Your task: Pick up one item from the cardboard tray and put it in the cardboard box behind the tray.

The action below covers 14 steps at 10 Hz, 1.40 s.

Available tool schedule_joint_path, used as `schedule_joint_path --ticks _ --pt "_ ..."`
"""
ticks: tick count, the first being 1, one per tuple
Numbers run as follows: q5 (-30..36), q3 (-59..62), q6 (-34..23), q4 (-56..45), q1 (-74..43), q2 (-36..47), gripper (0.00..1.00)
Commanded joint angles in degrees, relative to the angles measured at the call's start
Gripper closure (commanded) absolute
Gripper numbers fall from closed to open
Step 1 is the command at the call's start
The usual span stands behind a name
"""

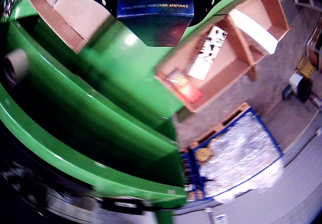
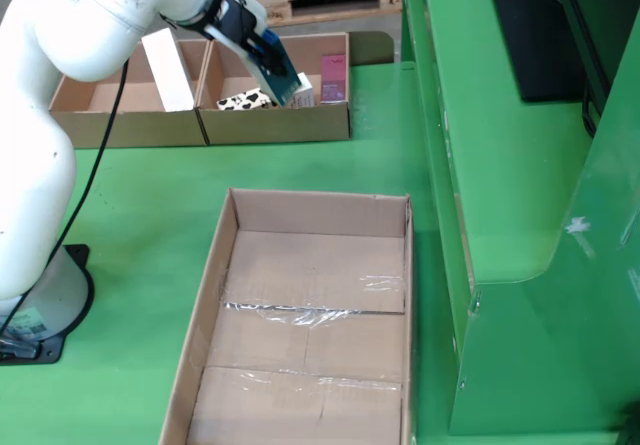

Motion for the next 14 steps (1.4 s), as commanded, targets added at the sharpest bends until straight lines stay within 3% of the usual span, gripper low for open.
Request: schedule_joint_path --ticks 1,10,14 --pt "2.36 1.49 -1.23 3.19 7.70 0.77 1.00" --pt "3.89 1.49 -1.60 6.64 19.19 -0.11 1.00" --pt "1.04 1.49 0.95 16.89 25.29 -3.07 1.00"
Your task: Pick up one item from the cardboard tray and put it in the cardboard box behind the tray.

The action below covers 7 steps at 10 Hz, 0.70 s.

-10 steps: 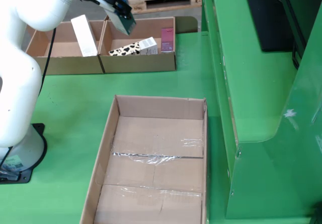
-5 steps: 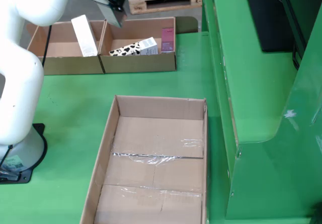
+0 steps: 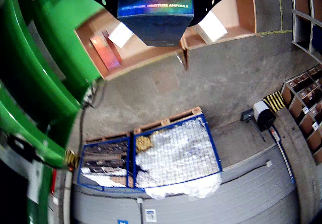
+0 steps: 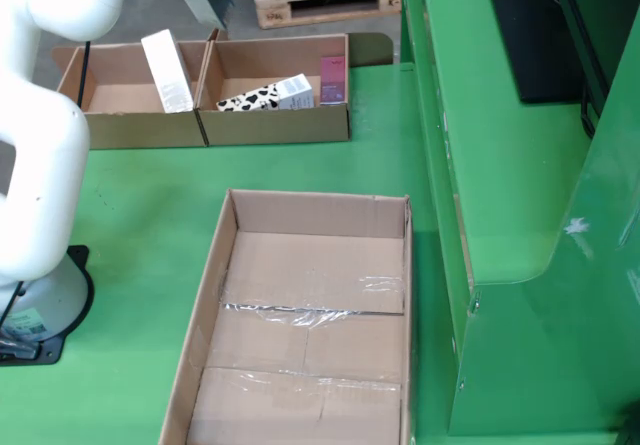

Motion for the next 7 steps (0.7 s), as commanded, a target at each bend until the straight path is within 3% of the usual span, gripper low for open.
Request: schedule_joint_path --ticks 1,6,7 --pt "-2.14 1.49 1.26 8.37 5.13 -0.59 1.00" --pt "-0.99 1.49 0.89 6.30 6.96 0.06 1.00" --pt "0.82 1.49 0.04 2.22 7.63 1.82 1.00"
